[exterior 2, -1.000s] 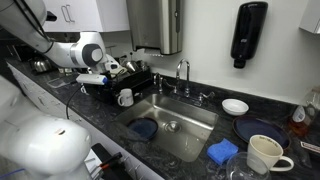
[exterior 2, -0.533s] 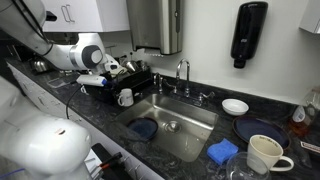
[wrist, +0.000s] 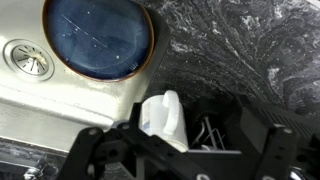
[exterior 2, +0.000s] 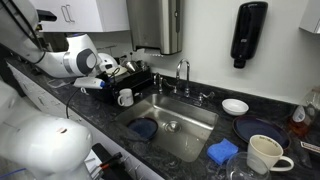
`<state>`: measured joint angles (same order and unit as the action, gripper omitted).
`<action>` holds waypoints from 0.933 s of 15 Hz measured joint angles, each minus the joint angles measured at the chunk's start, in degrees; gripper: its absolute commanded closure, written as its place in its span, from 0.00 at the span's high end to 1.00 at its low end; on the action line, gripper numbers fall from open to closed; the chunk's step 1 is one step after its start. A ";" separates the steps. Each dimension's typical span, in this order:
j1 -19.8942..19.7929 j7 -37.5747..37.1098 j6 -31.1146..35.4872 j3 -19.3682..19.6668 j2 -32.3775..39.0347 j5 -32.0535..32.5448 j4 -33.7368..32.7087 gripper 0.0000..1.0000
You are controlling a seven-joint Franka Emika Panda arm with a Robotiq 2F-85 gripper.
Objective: Pick the cup and put it in the sink
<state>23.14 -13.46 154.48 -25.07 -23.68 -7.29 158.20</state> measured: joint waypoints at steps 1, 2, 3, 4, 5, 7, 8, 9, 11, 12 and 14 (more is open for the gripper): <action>0.39 -0.01 1.17 -0.46 0.10 0.44 0.32 1.00; 0.57 -0.05 2.15 -0.98 0.22 1.03 0.61 1.00; 0.56 -0.19 3.07 -1.53 0.41 1.92 0.81 1.00; 0.48 -0.67 3.61 -2.00 0.72 3.03 0.82 1.00; 0.29 -1.27 4.05 -2.45 1.07 4.05 0.82 1.00; -0.59 -3.05 5.03 -3.46 2.05 6.55 0.83 1.00; -1.42 -4.30 5.41 -4.15 2.58 7.96 0.83 1.00; -2.42 -5.66 5.70 -4.90 3.17 9.36 0.83 1.00; -4.82 -8.82 6.80 -6.51 4.45 12.16 0.83 1.00; -6.33 -10.67 7.75 -7.49 5.19 13.61 0.84 1.00; -8.97 -13.84 9.73 -9.13 6.62 16.11 0.83 1.00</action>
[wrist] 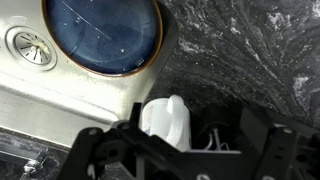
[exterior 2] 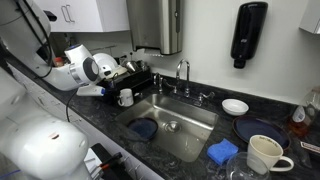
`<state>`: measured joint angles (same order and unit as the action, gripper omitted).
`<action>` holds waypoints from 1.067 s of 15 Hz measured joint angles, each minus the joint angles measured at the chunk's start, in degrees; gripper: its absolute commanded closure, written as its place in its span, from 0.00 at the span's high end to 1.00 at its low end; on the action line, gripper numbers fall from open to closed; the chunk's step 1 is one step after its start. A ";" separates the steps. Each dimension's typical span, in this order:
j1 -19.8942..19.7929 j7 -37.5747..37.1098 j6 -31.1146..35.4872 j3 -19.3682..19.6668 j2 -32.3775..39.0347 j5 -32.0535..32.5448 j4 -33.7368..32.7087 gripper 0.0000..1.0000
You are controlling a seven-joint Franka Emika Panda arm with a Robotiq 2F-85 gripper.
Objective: Pick the cup and put it in the sink
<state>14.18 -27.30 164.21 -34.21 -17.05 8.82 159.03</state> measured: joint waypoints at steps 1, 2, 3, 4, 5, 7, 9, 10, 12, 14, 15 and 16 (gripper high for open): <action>-1.16 -1.38 0.96 -0.72 0.66 1.14 -0.03 1.00; -2.27 -2.67 1.87 -1.42 1.26 2.21 -0.04 1.00; -3.35 -4.02 2.73 -2.11 1.83 3.31 -0.08 1.00; -4.40 -5.31 3.47 -2.79 2.35 4.35 -0.15 1.00; -5.38 -6.50 4.19 -3.41 2.82 5.34 -0.18 1.00; -7.53 -9.00 5.10 -4.85 3.52 7.54 -0.38 1.00; -9.92 -11.55 5.37 -6.52 4.08 10.12 -0.87 1.00; -11.20 -12.73 5.37 -7.49 4.30 11.67 -1.27 1.00; -13.66 -14.80 5.37 -9.40 4.91 14.81 -2.37 1.00; -15.91 -16.50 5.36 -11.16 6.10 17.77 -3.89 1.00; -16.92 -17.21 5.33 -11.91 6.88 19.12 -4.71 1.00; -17.87 -17.87 5.28 -12.61 7.80 20.51 -5.49 1.00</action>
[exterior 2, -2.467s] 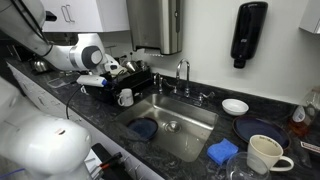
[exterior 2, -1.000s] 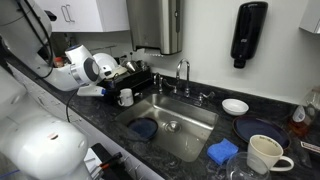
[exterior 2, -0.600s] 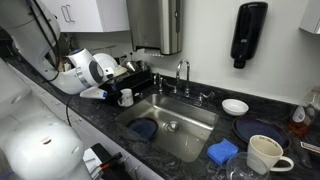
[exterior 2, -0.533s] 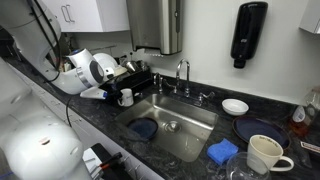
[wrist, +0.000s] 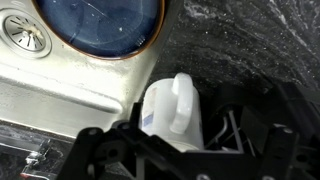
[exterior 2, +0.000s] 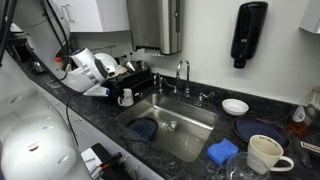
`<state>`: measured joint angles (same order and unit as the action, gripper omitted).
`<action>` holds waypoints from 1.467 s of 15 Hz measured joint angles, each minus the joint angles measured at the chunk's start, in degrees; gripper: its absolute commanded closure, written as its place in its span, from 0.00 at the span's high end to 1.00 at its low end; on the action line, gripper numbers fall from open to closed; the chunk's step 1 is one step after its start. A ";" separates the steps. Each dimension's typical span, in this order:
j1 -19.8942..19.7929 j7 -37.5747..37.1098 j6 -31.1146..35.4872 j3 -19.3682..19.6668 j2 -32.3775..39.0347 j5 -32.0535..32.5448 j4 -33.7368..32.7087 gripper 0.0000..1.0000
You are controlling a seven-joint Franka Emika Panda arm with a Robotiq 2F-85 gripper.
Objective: Pick the cup and put it in the sink
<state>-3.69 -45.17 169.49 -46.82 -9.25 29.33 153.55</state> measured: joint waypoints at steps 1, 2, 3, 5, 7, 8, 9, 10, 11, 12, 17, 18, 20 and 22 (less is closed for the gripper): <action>-0.92 -0.72 -0.07 -0.58 1.00 1.44 -0.72 1.00; -1.74 -1.46 -0.16 -1.01 2.03 2.84 -1.39 1.00; -2.45 -2.23 -0.32 -1.23 3.13 4.31 -2.00 1.00; -3.63 -4.03 -0.89 -1.31 5.26 7.24 -3.16 1.00; -4.47 -6.06 -1.55 -1.28 7.35 10.14 -4.30 1.00; -4.71 -7.27 -1.92 -1.19 8.38 11.67 -4.89 1.00; -4.80 -8.55 -2.38 -1.02 9.39 13.25 -5.49 1.00; -4.81 -9.89 -3.00 -0.80 10.41 14.89 -6.16 0.75; -4.81 -11.36 -3.59 -0.56 11.43 16.62 -6.90 0.74; -4.80 -12.91 -4.00 -0.25 12.36 18.46 -7.60 0.66; -4.34 -20.53 -5.40 1.96 16.70 27.18 -10.40 0.31; -4.16 -21.67 -5.62 2.37 17.60 28.46 -10.93 0.23; -3.82 -23.43 -5.79 3.07 19.32 30.43 -11.75 0.09; -3.43 -24.72 -5.92 3.76 20.91 31.96 -12.58 0.00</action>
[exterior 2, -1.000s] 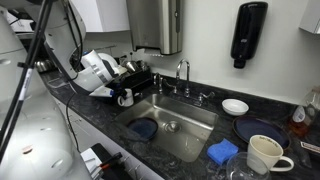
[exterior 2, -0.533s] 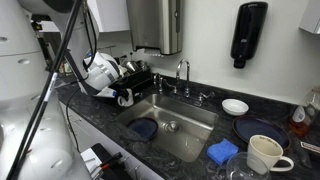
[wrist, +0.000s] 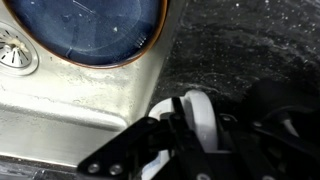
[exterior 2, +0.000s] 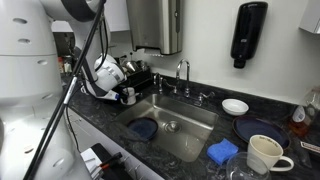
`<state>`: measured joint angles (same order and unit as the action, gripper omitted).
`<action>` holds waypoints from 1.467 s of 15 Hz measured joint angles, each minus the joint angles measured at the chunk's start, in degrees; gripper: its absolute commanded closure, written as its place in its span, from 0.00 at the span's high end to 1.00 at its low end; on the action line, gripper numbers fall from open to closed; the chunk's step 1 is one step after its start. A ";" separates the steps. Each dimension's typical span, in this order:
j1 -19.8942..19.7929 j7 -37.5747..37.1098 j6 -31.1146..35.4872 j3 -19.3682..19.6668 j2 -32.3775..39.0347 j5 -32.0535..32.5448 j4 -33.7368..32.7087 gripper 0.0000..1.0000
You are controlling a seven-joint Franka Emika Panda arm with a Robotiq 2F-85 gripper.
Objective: Pick the cup and put it in the sink
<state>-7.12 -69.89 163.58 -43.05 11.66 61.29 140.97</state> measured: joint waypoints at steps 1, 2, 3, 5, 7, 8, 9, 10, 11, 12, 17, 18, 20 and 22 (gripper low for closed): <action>0.17 -0.42 0.00 0.31 0.66 0.62 -0.21 0.02; 0.23 -0.85 0.00 0.55 0.90 1.18 -0.43 0.04; 0.30 -1.01 0.00 0.73 1.07 1.42 -0.64 0.04; 0.41 -1.02 -0.01 0.84 1.08 1.53 -0.69 0.04; 0.34 -1.04 -0.01 0.87 0.84 1.43 -0.59 0.04; 0.14 -1.15 0.02 0.88 0.43 1.23 -0.60 0.04; -0.24 -1.25 0.08 0.89 -0.41 0.88 -0.54 0.04; -0.80 -1.34 0.15 0.89 -1.80 0.27 -0.31 0.04; -1.56 -1.35 0.33 0.90 -3.83 -0.78 0.18 0.04; -2.49 -1.31 0.53 0.93 -6.34 -2.23 0.98 0.04; -5.31 3.78 0.97 4.82 -19.55 -12.14 7.38 0.04; -5.34 4.91 0.97 6.44 -21.28 -13.31 8.73 0.04; -5.40 6.48 0.97 9.83 -23.34 -14.22 11.22 0.04; -5.66 7.33 0.98 12.79 -23.69 -14.21 13.15 0.04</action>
<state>-12.78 -62.56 164.55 -30.27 -12.03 47.07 154.11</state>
